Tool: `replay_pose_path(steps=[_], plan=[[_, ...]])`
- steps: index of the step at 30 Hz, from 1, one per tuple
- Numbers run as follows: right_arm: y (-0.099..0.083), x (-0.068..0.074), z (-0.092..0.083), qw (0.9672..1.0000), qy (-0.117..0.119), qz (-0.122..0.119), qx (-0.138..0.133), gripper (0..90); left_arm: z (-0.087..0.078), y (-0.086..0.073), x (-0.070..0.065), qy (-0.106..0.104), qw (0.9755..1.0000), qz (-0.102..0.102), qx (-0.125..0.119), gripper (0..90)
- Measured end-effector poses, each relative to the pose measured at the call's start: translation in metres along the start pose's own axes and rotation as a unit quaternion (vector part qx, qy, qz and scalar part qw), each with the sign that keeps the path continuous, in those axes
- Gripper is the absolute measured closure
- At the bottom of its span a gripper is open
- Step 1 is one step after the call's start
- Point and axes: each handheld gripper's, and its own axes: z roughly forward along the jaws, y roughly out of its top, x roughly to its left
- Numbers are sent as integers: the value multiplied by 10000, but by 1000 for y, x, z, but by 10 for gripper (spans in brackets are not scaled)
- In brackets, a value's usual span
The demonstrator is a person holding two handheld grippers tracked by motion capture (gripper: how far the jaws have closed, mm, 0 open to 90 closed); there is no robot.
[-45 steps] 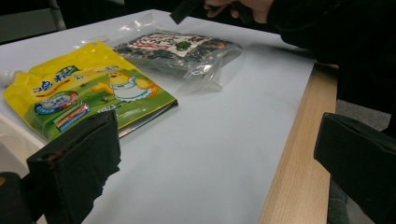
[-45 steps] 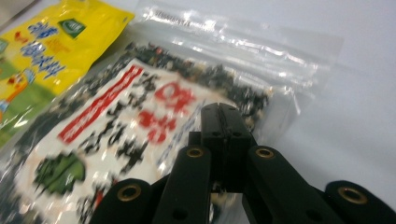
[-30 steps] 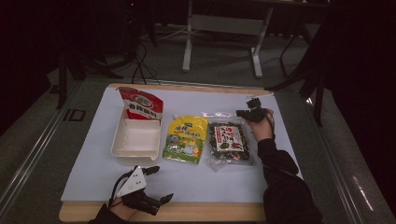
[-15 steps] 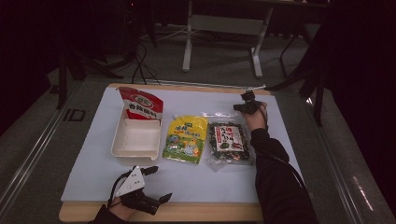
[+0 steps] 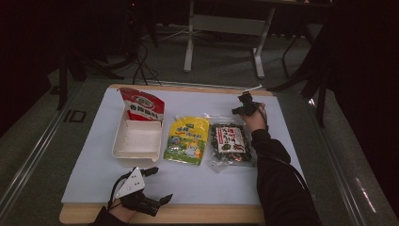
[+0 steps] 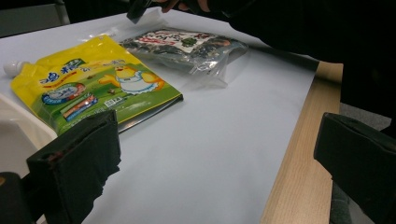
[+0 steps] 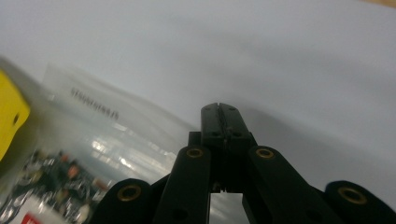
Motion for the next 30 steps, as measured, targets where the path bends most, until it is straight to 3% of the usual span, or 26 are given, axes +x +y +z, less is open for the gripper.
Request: replay_pose_path(steps=[3, 14, 19, 30], plan=[[-3, 5, 2, 9999, 25, -87, 136, 900, 0, 0, 0, -2, 10000, 21, 12, 16], [-21, 10, 1, 9995, 222, -74, 221, 900, 1, 1, -1, -34, 10000, 29, 6, 16], [-40, 19, -14, 9988, 310, -316, 191, 900, 2, 2, -1, -34, 10000, 20, 0, 16], [-75, 28, -39, 9980, 439, -451, 84, 899, 3, 3, -1, -79, 10000, 5, -29, 16]])
